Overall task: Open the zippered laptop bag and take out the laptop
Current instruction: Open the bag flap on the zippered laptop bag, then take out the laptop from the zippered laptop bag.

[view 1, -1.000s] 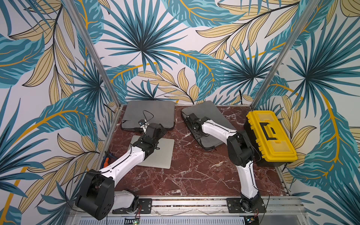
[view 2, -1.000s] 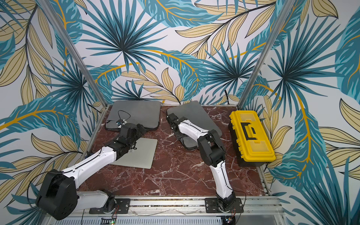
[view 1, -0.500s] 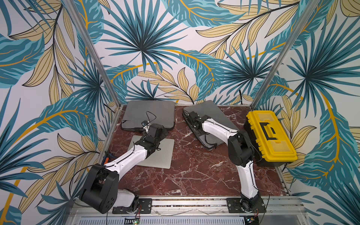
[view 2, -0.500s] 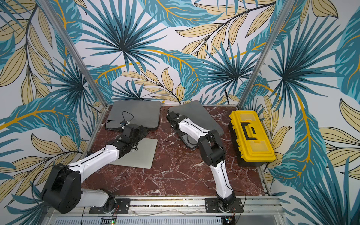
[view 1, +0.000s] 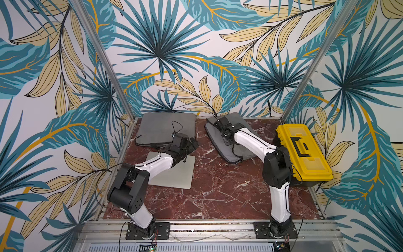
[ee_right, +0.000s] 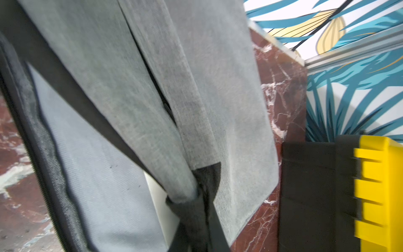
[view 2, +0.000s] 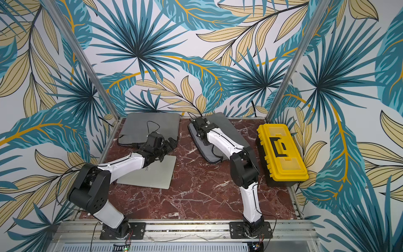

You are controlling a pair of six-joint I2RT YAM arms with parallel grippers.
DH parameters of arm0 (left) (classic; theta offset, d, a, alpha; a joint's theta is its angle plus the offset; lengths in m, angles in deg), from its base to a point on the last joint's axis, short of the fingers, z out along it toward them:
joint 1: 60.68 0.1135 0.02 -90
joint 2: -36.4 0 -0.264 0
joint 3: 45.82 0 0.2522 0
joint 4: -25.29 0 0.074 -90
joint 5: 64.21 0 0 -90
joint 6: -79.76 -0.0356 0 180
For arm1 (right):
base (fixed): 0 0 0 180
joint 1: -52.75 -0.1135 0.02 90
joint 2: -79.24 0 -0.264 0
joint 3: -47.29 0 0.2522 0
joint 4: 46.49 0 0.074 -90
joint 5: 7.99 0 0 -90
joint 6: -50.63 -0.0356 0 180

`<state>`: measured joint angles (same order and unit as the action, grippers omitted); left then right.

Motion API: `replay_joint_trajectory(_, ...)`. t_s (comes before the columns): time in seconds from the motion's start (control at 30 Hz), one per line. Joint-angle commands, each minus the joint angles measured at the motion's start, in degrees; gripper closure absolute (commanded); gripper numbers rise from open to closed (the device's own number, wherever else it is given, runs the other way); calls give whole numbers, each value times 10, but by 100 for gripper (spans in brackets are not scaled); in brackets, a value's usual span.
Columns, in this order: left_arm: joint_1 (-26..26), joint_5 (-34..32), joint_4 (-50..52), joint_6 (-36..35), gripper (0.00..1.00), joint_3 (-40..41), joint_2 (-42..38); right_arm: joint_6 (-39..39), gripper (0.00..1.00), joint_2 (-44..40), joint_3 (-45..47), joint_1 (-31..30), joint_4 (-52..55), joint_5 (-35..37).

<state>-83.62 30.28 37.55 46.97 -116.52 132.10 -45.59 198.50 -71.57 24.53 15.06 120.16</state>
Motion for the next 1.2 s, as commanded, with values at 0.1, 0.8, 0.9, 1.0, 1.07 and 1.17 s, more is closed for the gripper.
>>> replay_joint_trajectory(0.1, -25, 117, -88, 50, 0, -81, 69, 17, 100, -62, 7, 7, -121, 29)
replay_joint_trajectory(0.8, -64, 269, -229, 167, 25, -277, 308, -14, 100, -108, 53, 8, -146, -35)
replay_joint_trajectory(0.9, -66, 279, -232, 178, 28, -306, 337, -18, 100, -111, 53, 8, -147, -44)
replay_joint_trajectory(1.0, -67, 287, -232, 184, 32, -332, 363, -22, 100, -114, 53, 8, -147, -53)
replay_joint_trajectory(1.07, -67, 292, -232, 186, 35, -350, 379, -25, 100, -116, 55, 8, -147, -59)
replay_joint_trajectory(1.17, -68, 302, -232, 191, 38, -377, 402, -29, 100, -119, 56, 8, -147, -72)
